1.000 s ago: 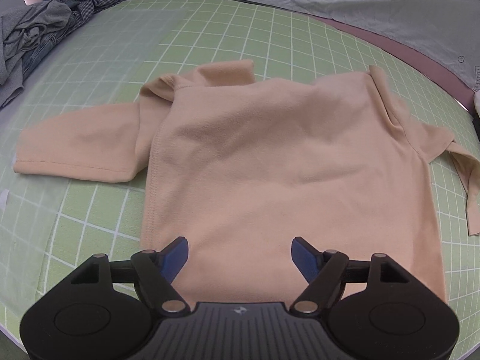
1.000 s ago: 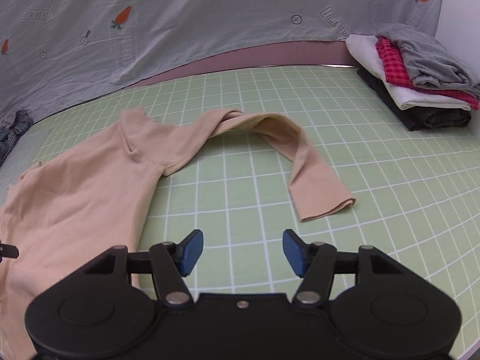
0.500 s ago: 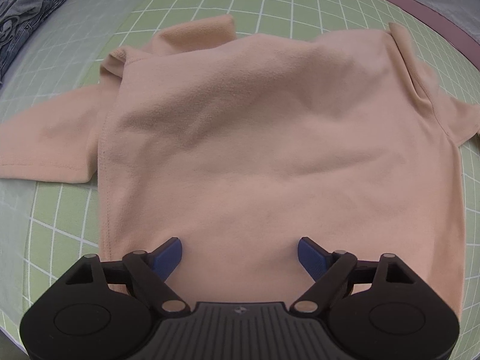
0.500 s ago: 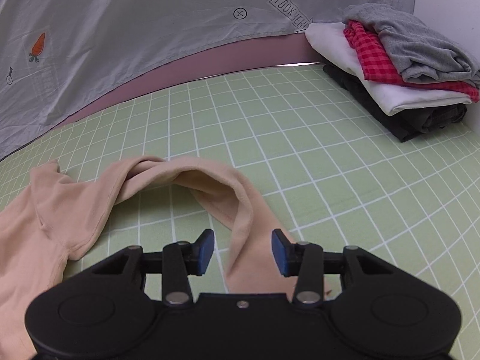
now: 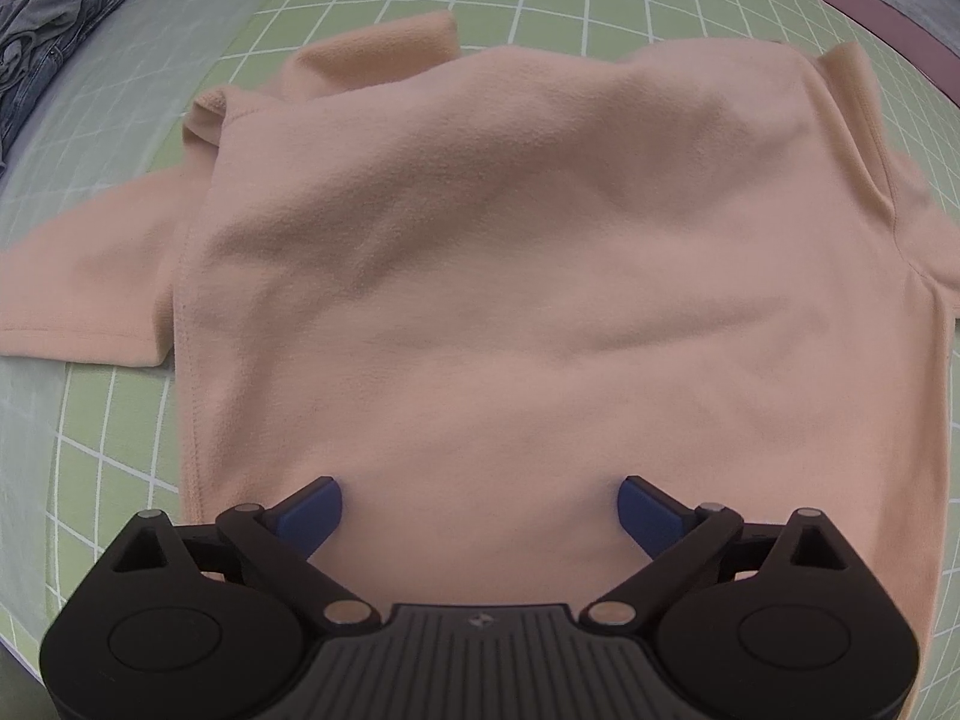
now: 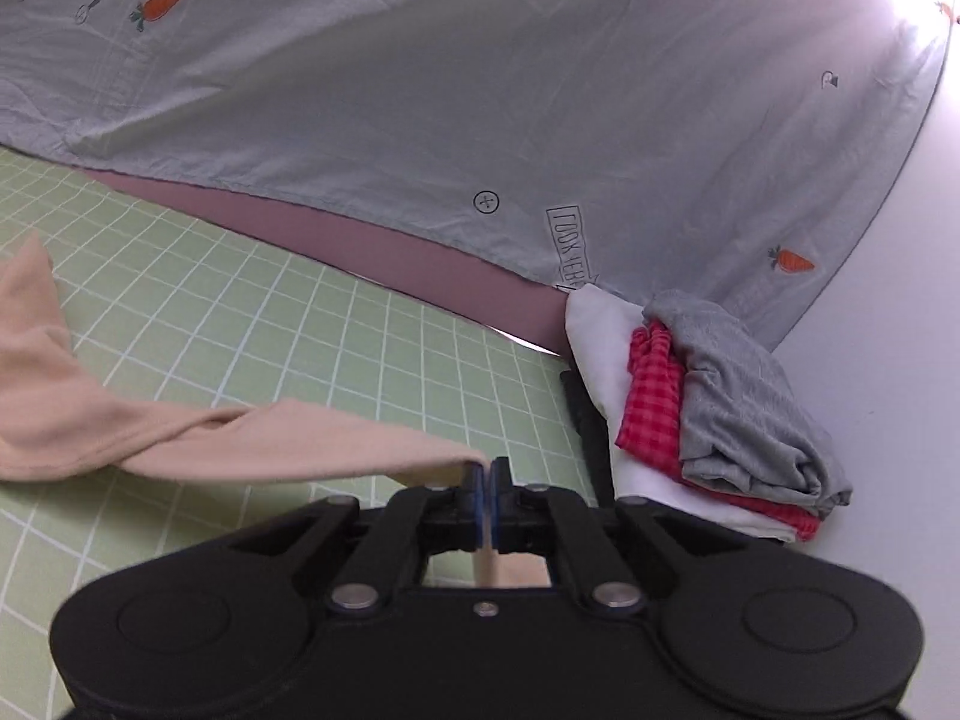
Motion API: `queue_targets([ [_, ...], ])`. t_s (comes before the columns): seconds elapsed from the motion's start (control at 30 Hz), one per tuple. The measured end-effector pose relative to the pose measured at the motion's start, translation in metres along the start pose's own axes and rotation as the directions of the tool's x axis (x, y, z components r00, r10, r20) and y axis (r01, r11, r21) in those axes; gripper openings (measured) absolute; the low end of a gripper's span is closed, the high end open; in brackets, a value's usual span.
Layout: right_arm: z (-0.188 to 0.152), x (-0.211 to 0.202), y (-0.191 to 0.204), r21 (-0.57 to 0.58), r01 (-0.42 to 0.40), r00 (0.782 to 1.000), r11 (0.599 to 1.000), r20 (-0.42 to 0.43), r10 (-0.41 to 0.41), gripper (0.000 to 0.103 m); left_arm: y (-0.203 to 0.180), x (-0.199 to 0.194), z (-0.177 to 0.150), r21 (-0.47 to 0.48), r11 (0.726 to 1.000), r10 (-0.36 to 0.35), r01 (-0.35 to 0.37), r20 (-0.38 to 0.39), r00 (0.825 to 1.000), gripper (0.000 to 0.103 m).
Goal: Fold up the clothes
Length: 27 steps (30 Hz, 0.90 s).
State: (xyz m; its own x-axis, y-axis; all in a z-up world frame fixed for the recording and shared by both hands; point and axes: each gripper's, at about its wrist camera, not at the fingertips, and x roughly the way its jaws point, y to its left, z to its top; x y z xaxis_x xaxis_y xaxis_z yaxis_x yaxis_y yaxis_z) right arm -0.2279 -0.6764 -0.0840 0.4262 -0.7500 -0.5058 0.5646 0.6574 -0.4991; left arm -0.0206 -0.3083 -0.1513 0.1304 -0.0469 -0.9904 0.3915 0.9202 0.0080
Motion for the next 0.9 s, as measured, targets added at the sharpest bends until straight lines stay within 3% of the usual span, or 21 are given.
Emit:
queue_targets([
  [0.13,-0.038,-0.003,0.022,-0.011,-0.087,0.983,0.996,-0.166,0.084,0.003,-0.001,0.000,-0.003,0.009,1.000,-0.001,0.001,0.002,1.000,0.100],
  [0.23,-0.055,-0.020,0.029,0.050,-0.169,0.960,0.984,-0.219,0.176,0.006,-0.002,0.001,-0.005,0.018,1.000,-0.002,0.002,0.004,1.000,0.102],
  [0.37,-0.052,-0.036,0.026,0.109,-0.224,0.952,0.968,-0.190,0.242,0.022,-0.005,0.002,-0.005,0.023,1.000,0.000,0.000,-0.003,1.000,0.103],
  [0.57,-0.025,-0.036,-0.002,0.301,-0.198,0.969,0.933,-0.084,0.233,0.044,-0.008,0.001,-0.009,0.019,1.000,-0.001,0.001,0.009,1.000,0.103],
  [0.67,-0.022,-0.010,-0.013,0.395,-0.168,0.967,0.903,-0.114,0.230,0.046,-0.010,0.001,-0.011,0.018,1.000,-0.001,0.000,0.012,1.000,0.103],
  [0.8,-0.031,0.034,-0.019,0.471,-0.174,0.939,0.865,-0.184,0.289,0.050,-0.007,0.001,-0.007,0.020,1.000,-0.001,0.001,0.014,1.000,0.103],
  [0.9,-0.037,0.056,-0.017,0.455,-0.186,0.926,0.871,-0.216,0.310,0.057,-0.008,0.001,-0.008,0.019,1.000,-0.001,0.001,0.016,1.000,0.103],
])
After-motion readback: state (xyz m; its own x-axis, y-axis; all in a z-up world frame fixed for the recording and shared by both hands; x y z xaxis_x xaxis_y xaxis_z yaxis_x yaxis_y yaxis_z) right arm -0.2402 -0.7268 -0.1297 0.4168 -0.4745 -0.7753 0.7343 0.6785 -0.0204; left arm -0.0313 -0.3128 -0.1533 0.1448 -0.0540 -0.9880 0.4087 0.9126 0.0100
